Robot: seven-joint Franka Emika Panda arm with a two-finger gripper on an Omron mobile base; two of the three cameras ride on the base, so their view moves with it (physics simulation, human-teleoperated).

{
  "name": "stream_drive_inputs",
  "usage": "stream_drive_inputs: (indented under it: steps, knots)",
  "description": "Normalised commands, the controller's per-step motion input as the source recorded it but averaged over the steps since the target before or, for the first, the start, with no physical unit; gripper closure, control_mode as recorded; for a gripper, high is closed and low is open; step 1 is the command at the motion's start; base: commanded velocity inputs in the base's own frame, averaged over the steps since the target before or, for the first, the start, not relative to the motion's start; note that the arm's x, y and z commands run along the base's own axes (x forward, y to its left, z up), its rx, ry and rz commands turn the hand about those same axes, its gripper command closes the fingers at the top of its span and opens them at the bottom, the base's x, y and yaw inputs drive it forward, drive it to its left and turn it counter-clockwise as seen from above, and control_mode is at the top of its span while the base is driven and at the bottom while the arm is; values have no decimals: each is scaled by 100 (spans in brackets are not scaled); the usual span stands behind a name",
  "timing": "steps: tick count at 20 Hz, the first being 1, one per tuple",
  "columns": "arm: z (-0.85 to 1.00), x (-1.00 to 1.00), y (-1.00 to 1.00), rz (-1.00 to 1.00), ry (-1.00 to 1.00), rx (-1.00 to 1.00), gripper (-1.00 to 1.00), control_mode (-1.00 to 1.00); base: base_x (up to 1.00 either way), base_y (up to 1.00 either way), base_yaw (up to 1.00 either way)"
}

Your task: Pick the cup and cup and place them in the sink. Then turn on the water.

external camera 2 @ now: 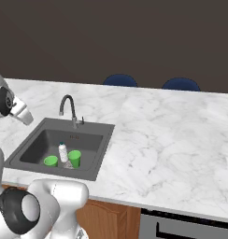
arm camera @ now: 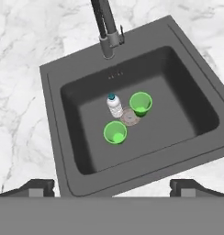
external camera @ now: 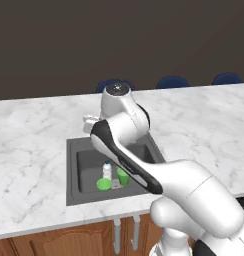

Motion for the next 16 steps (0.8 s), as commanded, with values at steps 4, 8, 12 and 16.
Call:
stream_drive_inputs:
  steps: [4, 8, 12, 16]
  knots:
    - [1, -56, -70, -31, 0, 12, -100, -100, 0, 0, 0]
    - [0, -54, -83, -40, 0, 32, -100, -100, 0, 0, 0]
    - [7, -28, -74, -31, 0, 36, -100, -100, 0, 0, 0]
    - [13, -3, -74, -13, 0, 40, -100, -100, 0, 0, 0]
